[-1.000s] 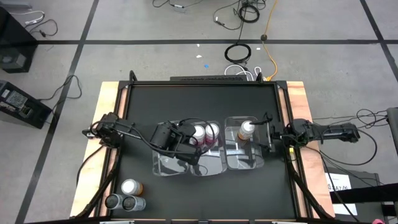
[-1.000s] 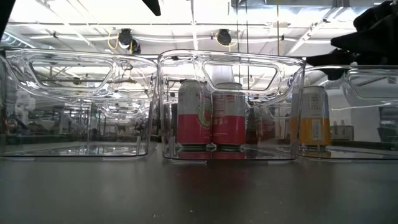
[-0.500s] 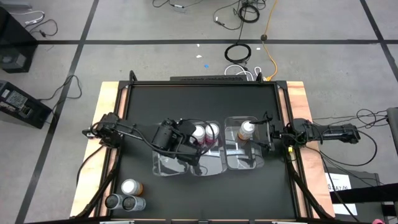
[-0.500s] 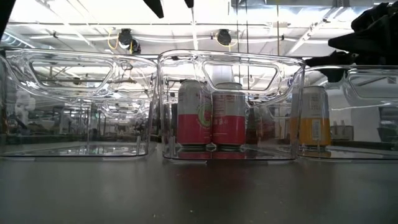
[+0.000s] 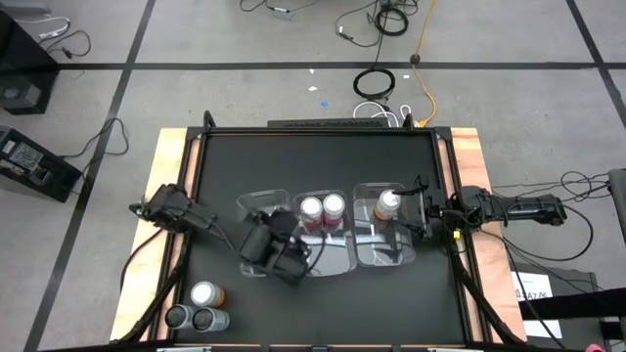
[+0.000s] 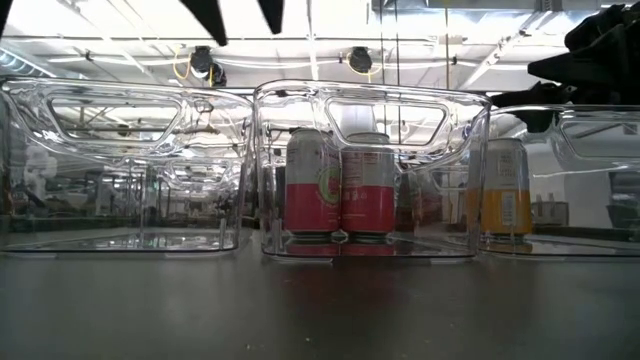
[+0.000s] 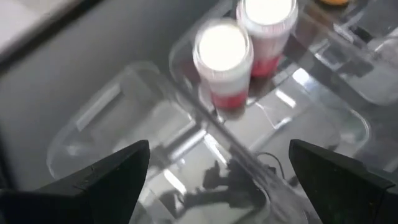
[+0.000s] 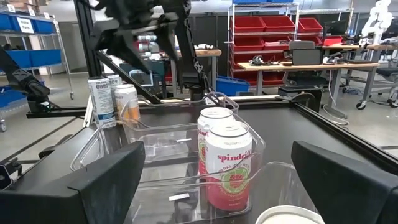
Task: Sort soda cans
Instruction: Put the orange soda can into the right transparent bin
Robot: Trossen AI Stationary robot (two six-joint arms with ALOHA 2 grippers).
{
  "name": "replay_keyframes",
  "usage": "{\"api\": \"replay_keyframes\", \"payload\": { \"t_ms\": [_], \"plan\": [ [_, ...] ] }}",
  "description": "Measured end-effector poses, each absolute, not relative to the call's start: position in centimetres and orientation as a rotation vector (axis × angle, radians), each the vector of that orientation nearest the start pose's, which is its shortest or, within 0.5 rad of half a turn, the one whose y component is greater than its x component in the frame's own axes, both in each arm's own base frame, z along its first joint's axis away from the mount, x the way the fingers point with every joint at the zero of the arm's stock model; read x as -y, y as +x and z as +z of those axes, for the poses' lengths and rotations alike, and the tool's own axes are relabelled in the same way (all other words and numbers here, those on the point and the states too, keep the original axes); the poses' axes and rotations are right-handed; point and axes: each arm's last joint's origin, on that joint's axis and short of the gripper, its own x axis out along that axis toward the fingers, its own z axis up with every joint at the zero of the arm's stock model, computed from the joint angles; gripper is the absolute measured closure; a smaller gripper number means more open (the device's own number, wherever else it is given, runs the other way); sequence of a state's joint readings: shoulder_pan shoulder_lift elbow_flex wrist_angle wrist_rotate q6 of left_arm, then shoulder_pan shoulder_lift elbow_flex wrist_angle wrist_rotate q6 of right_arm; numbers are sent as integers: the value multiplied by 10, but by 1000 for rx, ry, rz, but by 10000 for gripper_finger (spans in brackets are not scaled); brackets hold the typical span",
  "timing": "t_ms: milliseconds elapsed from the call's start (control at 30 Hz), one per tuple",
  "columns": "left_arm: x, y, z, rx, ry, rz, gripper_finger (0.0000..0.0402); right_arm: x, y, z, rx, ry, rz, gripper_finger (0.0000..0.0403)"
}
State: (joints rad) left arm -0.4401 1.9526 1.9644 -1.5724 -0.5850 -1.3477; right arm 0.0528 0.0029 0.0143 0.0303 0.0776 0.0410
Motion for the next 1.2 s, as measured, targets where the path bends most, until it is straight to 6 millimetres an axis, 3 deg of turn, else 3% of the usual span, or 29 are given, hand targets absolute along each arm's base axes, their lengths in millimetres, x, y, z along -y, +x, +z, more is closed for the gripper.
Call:
{"api": "replay_keyframes", "payload": {
  "t_ms": [233, 433, 600, 800, 1000, 1200],
  "plan": [
    [172, 319, 313, -977, -578, 949, 9, -3, 97, 171, 42, 44, -24, 5],
    [185, 294, 324, -941, -781, 991, 9, -3, 97, 171, 42, 44, -24, 5],
    [181, 245, 328, -897, -896, 1052, 9, -3, 97, 171, 41, 43, -24, 5],
    [161, 189, 325, -1017, -1008, 1077, 9, -3, 97, 171, 41, 44, -24, 5],
    [148, 178, 348, -967, -1068, 899, 9, -3, 97, 171, 41, 43, -24, 5],
    [144, 174, 353, -942, -1066, 867, 9, -3, 97, 171, 41, 43, -24, 5]
  ]
}}
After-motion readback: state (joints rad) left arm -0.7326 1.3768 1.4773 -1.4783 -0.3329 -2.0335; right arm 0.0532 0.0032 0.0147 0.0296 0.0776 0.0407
